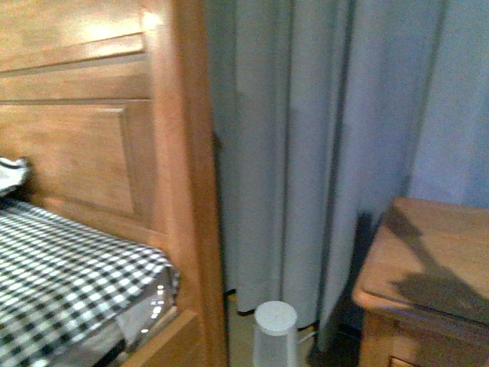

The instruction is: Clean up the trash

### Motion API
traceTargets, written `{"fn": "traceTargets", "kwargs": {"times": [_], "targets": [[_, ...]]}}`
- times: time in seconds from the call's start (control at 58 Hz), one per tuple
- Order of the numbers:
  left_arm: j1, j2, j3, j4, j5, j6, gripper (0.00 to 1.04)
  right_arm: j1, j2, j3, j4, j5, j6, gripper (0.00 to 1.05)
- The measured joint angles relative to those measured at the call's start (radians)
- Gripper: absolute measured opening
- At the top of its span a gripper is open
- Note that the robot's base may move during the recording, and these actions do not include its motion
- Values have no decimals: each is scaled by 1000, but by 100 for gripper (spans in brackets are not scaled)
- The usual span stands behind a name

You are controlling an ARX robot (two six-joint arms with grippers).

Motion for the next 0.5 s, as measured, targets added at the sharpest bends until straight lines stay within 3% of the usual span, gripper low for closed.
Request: {"fn": "traceTargets", "kwargs": {"times": [0.5], "targets": [[0, 1, -4, 0, 0, 0, 28, 1, 3, 0, 0, -4, 0, 20]]}}
